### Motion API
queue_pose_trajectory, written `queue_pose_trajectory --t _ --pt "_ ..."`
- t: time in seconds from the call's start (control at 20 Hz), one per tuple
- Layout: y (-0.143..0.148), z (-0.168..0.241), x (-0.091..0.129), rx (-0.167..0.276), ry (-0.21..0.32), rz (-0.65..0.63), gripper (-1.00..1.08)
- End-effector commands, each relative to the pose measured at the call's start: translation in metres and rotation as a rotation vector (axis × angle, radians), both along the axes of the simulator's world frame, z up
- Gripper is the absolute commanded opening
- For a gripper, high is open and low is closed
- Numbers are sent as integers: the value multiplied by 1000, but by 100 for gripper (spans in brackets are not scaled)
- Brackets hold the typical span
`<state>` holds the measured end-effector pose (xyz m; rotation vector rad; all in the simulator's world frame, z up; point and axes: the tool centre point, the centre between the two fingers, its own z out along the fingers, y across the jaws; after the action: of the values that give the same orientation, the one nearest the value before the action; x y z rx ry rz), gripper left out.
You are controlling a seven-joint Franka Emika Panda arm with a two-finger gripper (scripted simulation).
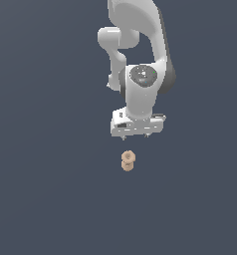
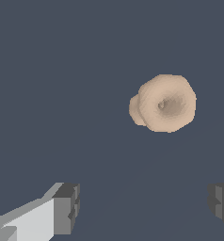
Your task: Pick up the object and move it to a goal position.
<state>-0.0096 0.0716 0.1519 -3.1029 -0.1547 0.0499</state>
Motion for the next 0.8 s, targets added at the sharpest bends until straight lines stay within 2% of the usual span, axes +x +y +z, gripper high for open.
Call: queue_pose_trajectory --t 0.0,0.4,0.75 --pt "-1 -1 2 -1 -1 15 100" --pt "-5 -6 15 -5 -10 124 100" --pt "-13 -14 35 -11 -23 289 100"
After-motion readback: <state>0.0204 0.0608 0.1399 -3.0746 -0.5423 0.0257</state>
